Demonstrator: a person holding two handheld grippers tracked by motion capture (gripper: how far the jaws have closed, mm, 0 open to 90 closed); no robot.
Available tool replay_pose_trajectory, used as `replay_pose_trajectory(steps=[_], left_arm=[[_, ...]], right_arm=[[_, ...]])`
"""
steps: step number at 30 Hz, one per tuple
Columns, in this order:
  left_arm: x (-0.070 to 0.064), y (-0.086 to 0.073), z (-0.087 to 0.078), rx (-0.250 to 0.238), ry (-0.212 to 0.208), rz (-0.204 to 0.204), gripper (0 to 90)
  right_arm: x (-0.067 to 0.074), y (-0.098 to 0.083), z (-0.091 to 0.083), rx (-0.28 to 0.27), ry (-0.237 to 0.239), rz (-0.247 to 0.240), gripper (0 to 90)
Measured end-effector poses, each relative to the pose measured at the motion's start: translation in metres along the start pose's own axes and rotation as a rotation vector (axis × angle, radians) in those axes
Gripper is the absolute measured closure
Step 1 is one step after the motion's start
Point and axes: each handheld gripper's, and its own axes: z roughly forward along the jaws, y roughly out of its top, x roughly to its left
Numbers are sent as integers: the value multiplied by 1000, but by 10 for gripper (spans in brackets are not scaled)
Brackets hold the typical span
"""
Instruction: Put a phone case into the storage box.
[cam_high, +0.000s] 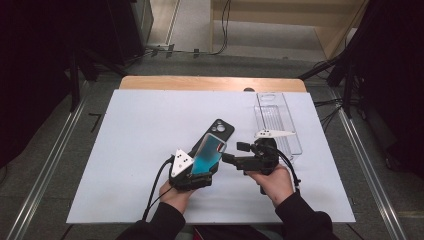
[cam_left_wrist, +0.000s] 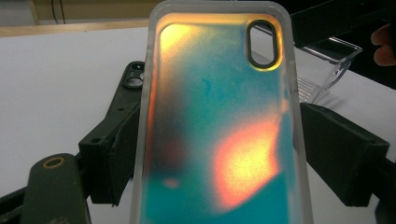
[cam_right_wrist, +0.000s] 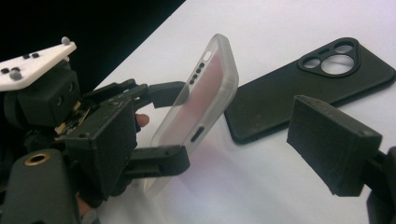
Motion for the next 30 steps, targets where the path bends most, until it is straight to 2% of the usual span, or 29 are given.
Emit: replay_pose_trajectory(steps=[6,10,13,18,21,25,28,30], left_arm=[[-3,0,0,-4,0,-1,169],[-4,2,-1,-1,-12,-37,169],[-4,3,-1,7,-14,-52,169],[-6,3,-1,12,-13,-56,168],[-6,4,-2,10,-7,-51,168],[-6,4,-1,11,-5,-39,168],[-7,4,-1,10,-9,-37,168],[-5,6,-1,26,-31,-49,167]], right_arm=[[-2,3,7,2,22,44,227],[-3,7,13,37,21,75,372],[-5,9,17,44,43,131,438],[-7,12,23,61,63,198,575],[-7,13,25,64,52,205,723],[-9,14,25,71,78,250,763],[-7,16,23,74,80,247,774],[-6,17,22,78,79,243,775]])
